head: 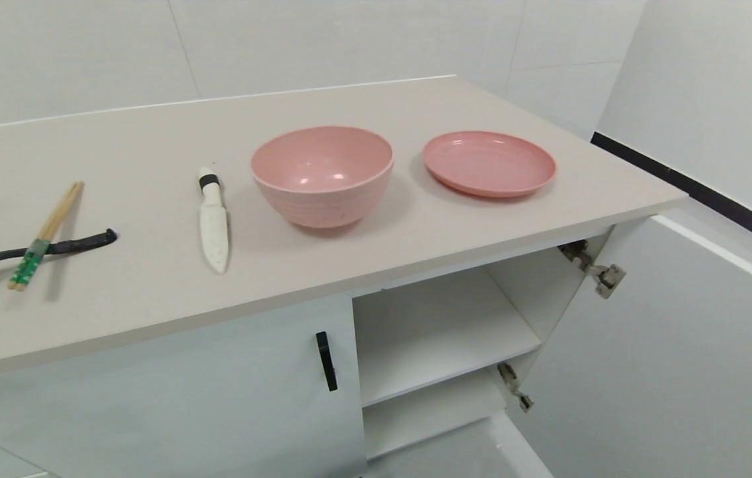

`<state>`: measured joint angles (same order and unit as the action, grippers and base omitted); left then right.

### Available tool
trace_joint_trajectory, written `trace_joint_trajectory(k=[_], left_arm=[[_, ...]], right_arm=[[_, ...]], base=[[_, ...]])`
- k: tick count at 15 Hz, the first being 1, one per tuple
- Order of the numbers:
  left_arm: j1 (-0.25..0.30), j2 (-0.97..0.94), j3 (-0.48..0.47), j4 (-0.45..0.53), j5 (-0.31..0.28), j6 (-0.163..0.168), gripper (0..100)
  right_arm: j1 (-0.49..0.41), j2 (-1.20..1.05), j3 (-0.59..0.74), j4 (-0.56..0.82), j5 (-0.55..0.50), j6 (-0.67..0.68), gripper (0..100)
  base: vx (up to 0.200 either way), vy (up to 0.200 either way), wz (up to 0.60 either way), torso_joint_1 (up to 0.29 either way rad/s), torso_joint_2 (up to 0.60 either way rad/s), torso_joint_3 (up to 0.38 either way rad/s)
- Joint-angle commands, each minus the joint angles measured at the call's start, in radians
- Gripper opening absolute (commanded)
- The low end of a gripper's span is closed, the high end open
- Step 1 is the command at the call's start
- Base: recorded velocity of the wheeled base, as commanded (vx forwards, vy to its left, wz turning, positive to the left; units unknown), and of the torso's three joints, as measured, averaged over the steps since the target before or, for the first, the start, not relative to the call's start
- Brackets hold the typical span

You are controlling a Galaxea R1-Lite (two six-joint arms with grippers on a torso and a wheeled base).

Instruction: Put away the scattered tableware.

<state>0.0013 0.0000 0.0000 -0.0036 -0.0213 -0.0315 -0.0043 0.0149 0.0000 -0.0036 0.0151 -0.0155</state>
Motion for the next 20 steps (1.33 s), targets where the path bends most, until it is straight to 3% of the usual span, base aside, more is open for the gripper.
trace_joint_trajectory(k=[1, 7, 20], left_arm=[[0.000, 0.003, 0.000, 0.001, 0.001, -0.008, 100], [0.000, 0.003, 0.000, 0.001, 0.000, -0.004, 100], [0.000, 0.003, 0.000, -0.001, 0.003, -0.008, 100]], right_arm=[[0.000, 0.002, 0.000, 0.002, 0.000, 0.000, 100], [0.000, 0.002, 0.000, 0.001, 0.000, 0.000, 100], [0.000, 0.002, 0.000, 0.001, 0.000, -0.001, 100]], base=[[0.000, 0.000, 0.00, 0.217, -0.54, -0.217], [0.000, 0.000, 0.00, 0.161, -0.49, -0.216], [0.000, 0.000, 0.00, 0.318, -0.52, -0.248]])
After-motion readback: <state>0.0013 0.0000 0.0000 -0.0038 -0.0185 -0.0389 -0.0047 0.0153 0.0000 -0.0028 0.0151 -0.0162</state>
